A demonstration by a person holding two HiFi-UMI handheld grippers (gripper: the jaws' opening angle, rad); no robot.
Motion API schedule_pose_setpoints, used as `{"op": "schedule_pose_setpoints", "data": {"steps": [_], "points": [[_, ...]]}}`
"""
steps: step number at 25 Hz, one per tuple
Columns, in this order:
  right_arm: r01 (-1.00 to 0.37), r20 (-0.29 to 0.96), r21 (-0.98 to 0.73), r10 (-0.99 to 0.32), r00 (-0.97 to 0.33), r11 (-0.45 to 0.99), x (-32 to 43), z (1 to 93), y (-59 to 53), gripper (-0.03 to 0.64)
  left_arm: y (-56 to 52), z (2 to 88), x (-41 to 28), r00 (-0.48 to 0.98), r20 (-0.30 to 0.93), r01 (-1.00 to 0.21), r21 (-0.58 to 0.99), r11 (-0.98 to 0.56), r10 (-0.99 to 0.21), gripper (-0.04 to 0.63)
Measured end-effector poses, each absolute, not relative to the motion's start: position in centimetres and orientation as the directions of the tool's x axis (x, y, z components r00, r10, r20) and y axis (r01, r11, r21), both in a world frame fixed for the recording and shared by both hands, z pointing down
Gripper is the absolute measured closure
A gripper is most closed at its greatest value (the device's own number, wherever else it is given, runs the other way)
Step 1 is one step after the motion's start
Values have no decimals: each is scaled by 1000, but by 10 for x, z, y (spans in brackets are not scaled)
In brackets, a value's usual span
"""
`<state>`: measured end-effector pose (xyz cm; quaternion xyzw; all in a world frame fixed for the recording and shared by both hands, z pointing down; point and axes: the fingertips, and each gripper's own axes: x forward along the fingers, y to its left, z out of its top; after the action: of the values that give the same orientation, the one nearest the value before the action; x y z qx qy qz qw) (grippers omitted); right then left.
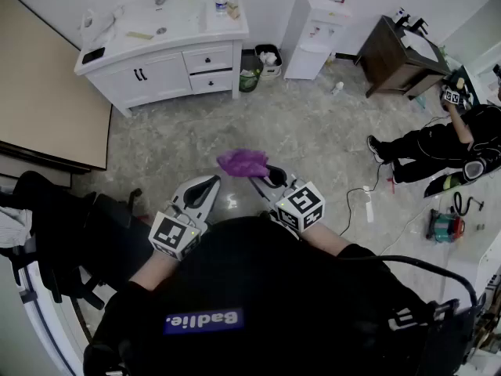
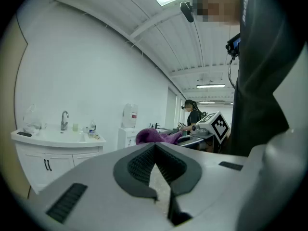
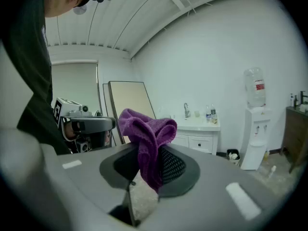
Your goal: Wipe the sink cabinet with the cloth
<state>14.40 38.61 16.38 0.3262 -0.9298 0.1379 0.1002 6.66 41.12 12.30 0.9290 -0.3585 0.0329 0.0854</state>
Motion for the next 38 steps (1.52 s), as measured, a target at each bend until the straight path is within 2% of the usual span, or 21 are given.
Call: {"op": "schedule_pose_setpoints", "data": {"steps": [17, 30, 38], "points": [[-600, 265, -201, -547, -794, 774, 149, 161, 380, 531, 404, 119, 74, 729, 138, -684, 112, -721, -670, 591], [-539, 271, -227, -479, -835, 811, 206, 169, 341, 531, 375, 113, 122, 631, 141, -776, 109, -621, -763, 591], [-528, 286, -218, -463, -839, 821, 188, 180, 283, 531, 317, 120, 102, 608, 118, -794, 109, -598, -785, 591]]}}
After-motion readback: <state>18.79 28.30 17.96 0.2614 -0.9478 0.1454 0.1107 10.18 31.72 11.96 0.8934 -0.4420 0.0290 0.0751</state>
